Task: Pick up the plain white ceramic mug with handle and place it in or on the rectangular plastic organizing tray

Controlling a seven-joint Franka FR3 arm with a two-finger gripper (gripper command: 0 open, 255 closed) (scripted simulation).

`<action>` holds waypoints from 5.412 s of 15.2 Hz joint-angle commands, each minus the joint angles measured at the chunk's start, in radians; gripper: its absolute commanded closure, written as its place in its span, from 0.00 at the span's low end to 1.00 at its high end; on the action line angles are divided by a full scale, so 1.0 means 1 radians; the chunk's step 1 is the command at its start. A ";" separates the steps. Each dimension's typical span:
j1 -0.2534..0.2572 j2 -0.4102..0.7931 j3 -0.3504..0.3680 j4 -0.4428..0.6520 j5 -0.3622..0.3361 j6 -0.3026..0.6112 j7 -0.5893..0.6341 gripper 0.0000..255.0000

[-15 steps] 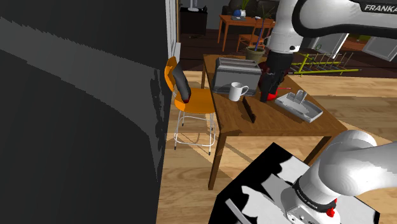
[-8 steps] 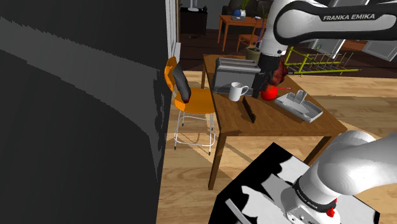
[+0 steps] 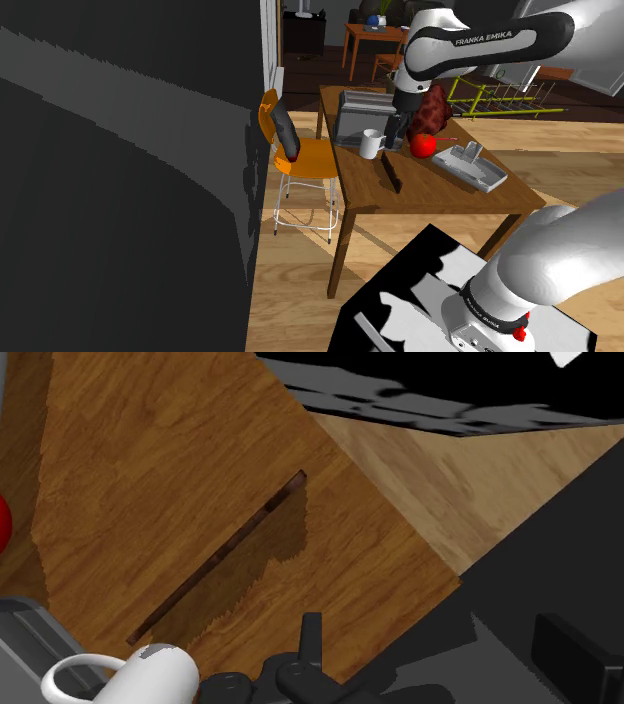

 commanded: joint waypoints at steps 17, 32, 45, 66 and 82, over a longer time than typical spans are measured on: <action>-0.079 0.640 -0.115 0.496 0.149 0.216 -0.317 0.00; -0.084 0.690 -0.107 0.459 0.168 0.301 -0.330 0.00; -0.083 0.678 -0.109 0.471 0.163 0.278 -0.327 1.00; -0.080 0.604 -0.119 0.657 0.131 0.021 -0.299 1.00; -0.132 0.467 -0.166 0.630 0.099 -0.087 -0.388 1.00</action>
